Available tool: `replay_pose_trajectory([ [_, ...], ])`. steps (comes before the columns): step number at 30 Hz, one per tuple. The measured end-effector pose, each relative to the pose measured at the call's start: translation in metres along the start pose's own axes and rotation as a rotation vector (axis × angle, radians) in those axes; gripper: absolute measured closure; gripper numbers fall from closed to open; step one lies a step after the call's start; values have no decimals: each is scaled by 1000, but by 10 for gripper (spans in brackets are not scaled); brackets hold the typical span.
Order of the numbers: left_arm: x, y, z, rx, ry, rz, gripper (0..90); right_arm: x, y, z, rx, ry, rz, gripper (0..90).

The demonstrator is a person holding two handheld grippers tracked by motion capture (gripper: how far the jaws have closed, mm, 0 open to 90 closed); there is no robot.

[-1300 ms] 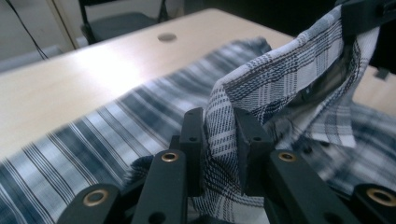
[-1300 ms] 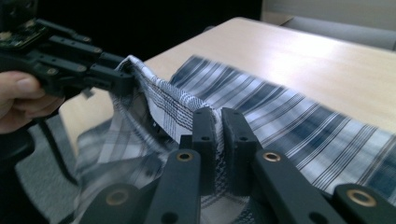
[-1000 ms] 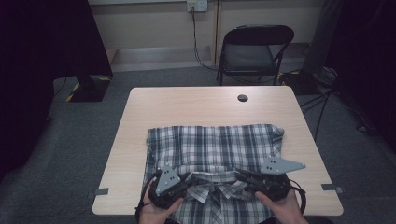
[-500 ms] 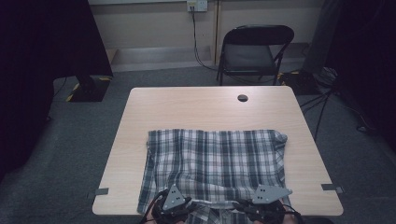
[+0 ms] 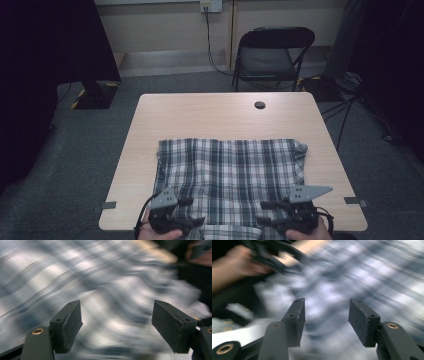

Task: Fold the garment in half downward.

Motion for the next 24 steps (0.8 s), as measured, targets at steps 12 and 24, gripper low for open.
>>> replay_pose_trajectory([
  [12,-52,-6,-15,-58,226,52,258,82,-63,-17,-317,-321,-173,412],
  [24,-70,27,-41,-3,286,87,286,144,-50,-29,-273,-378,-167,416],
])
Point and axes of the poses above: each handheld gripper's, and its own axes: z roughly backward along the jaws, y roughly out of its top, x roughly to its right, the point moved 7 cm from there along -z, roughly forward along the jaws, and after that the axes turned 14 degrees about z, right-handed, at the moved point
